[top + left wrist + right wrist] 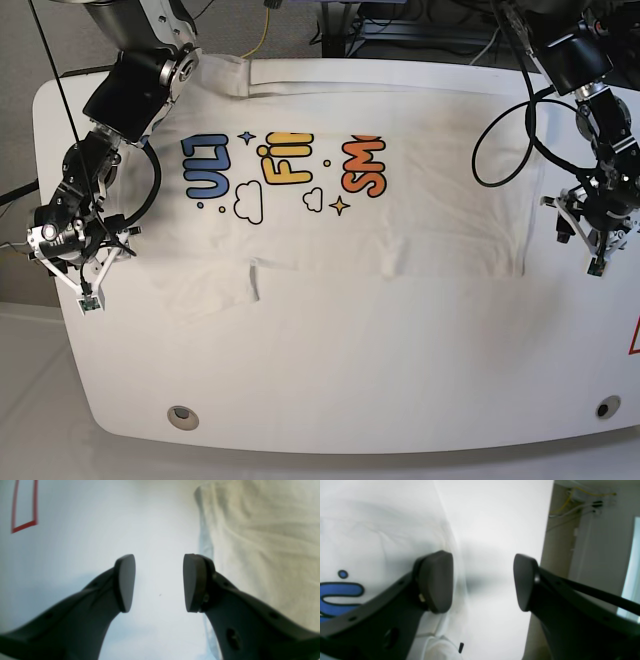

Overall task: Fold the T-shirt properly
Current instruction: 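Move both grippers outward to the shirt's side edges near the hem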

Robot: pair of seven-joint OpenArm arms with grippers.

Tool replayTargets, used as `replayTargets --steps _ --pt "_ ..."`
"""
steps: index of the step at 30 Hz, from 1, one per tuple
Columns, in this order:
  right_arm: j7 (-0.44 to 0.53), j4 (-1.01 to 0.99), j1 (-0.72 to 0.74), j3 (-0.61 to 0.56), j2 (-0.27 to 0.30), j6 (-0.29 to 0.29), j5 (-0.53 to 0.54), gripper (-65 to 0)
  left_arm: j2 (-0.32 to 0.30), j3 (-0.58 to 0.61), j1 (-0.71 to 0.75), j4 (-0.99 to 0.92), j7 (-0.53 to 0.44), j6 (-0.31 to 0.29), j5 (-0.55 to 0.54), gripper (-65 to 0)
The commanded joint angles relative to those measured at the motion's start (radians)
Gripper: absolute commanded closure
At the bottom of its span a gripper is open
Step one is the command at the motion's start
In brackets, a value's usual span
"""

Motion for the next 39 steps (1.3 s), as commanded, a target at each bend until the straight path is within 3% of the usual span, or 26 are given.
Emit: replayTargets --steps 1,11,16,39 --pt "0.017 -0.028 0.044 0.005 0.015 -0.002 0.000 -39.2 -0.040 -0.004 -0.037 -0.034 0.019 0.003 -0.006 -29.5" --pt "0.066 -0.184 0.090 0.011 0.024 -0.002 0.002 -39.2 -0.068 -0.004 -0.114 -0.195 0.050 0.003 -0.007 -29.5" --pt "0.085 -0.213 0.100 0.069 0.024 -0.002 0.003 -39.2 -0.069 -0.004 -0.137 -0.256 0.047 0.003 -0.007 -29.5" --pt "0.143 -0.350 0.104 0.137 0.026 -0.002 0.002 -39.1 -0.040 -0.001 -0.158 -0.305 0.038 0.003 -0.009 -29.5"
